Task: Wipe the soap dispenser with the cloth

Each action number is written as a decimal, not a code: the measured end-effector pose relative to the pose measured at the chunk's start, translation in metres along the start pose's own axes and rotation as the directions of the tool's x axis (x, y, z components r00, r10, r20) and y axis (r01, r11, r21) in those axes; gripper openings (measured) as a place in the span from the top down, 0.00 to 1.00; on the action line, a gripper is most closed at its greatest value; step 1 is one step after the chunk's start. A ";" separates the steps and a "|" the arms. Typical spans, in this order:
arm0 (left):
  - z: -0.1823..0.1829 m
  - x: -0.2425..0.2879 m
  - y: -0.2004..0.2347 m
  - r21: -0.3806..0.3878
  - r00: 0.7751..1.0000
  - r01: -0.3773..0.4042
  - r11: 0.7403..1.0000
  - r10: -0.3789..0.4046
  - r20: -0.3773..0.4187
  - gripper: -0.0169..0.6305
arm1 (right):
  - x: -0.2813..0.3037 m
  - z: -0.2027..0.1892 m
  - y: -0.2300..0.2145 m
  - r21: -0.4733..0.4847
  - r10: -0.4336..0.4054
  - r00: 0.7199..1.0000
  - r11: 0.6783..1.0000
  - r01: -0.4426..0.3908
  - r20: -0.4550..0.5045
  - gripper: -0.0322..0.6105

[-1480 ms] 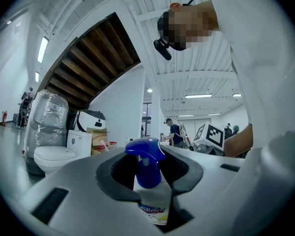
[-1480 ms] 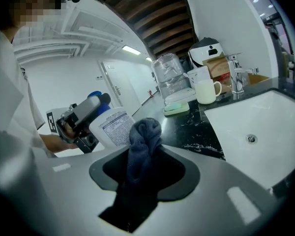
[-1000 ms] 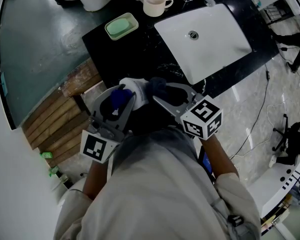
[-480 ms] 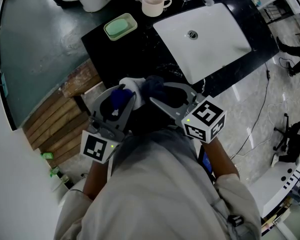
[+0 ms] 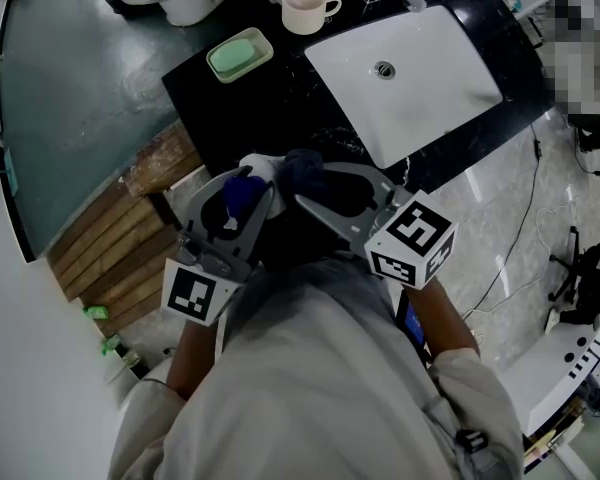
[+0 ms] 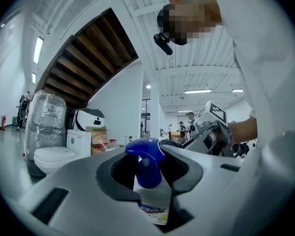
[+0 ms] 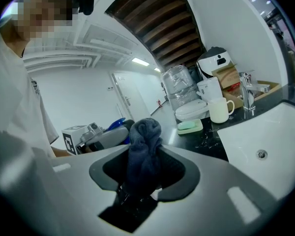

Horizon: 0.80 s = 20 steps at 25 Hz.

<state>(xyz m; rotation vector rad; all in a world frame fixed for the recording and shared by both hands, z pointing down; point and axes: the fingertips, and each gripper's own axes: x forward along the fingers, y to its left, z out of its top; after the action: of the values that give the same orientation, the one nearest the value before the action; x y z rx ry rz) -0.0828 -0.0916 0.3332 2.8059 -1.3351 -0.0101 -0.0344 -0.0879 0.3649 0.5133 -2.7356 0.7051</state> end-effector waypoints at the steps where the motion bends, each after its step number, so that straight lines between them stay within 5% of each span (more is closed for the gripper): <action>1: 0.000 0.001 0.000 0.002 1.000 0.000 1.000 0.000 -0.003 0.79 | 0.000 0.002 0.001 0.001 0.004 1.000 1.000 -0.004 0.005 0.74; 20: 0.000 0.026 -0.004 0.018 0.995 0.046 0.999 -0.044 -0.094 0.79 | -0.018 0.027 -0.005 0.090 0.063 0.990 0.993 -0.075 0.130 0.74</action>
<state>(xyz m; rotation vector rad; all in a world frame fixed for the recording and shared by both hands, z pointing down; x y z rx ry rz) -0.0630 -0.1096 0.3328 2.8142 -1.2584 0.1336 -0.0210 -0.1008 0.3374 0.5025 -2.8604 0.8504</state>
